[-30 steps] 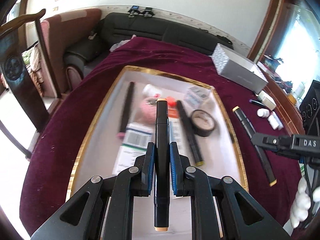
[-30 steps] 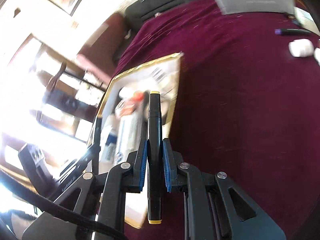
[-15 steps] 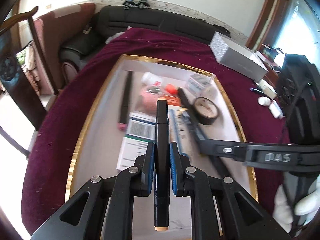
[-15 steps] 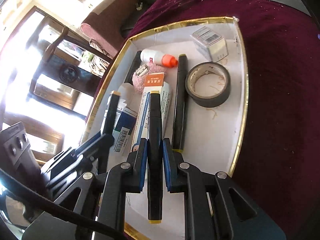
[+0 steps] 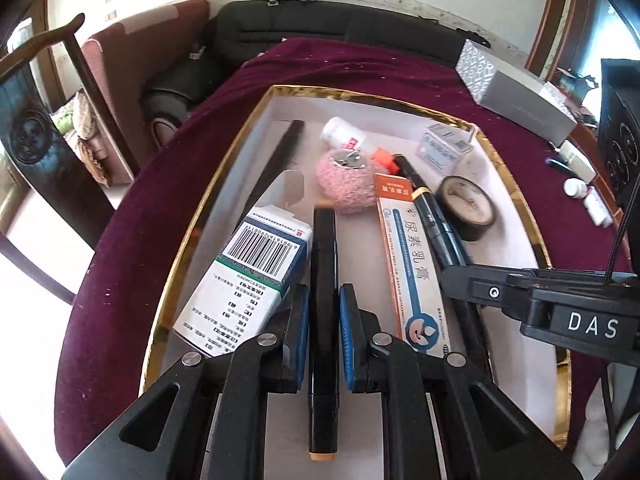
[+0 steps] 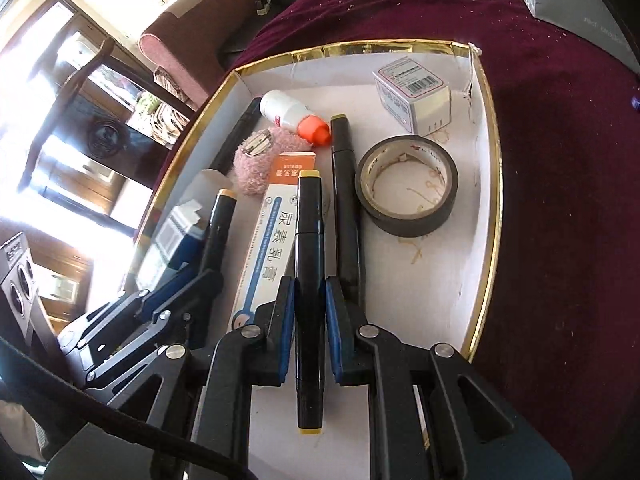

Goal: Organize objects
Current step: 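Carry the marker into the tray while the right gripper carries its marker there, then open both grippers to release the markers in the tray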

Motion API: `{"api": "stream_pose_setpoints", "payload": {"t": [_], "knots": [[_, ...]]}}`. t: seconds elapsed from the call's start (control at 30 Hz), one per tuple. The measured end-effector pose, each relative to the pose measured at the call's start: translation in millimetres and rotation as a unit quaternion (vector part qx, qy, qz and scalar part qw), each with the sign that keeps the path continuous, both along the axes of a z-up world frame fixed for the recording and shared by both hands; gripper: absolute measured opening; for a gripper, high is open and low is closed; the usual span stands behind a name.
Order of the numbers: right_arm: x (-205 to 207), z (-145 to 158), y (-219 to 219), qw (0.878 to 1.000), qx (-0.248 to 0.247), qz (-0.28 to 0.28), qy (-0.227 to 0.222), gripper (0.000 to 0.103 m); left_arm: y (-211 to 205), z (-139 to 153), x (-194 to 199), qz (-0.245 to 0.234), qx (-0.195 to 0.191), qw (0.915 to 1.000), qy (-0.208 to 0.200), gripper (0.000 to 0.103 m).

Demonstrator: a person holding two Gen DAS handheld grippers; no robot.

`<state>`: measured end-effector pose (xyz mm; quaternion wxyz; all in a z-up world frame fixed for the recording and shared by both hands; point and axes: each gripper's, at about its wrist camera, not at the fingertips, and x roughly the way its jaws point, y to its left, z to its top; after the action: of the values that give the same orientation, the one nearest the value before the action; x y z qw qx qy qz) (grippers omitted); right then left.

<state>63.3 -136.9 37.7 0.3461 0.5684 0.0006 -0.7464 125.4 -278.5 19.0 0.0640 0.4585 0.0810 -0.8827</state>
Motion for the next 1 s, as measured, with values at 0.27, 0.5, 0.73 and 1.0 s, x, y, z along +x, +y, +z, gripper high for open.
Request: {"api": "stream_pose_setpoints", "payload": {"t": [0.27, 0.5, 0.73, 1.0], "knots": [[1.4, 0.1, -1.9, 1.000, 0.009, 0.005, 0.008, 0.013, -0.9, 12.7, 6.3, 0.013, -0.031, 0.9992, 0.022, 0.015], [4.9, 2.4, -0.9, 1.000, -0.006, 0.007, 0.004, 0.015, 5.5, 26.4, 11.4, 0.008, -0.025, 0.9990, 0.036, 0.045], [10.5, 20.9, 8.5, 0.999, -0.028, 0.007, 0.027, 0.020, 8.3, 43.9, 20.5, 0.023, -0.046, 0.9971, 0.056, 0.058], [11.5, 35.4, 35.8, 0.998, -0.050, -0.011, 0.038, 0.029, 19.3, 57.2, 27.2, 0.019, -0.057, 0.9959, 0.067, 0.058]]}}
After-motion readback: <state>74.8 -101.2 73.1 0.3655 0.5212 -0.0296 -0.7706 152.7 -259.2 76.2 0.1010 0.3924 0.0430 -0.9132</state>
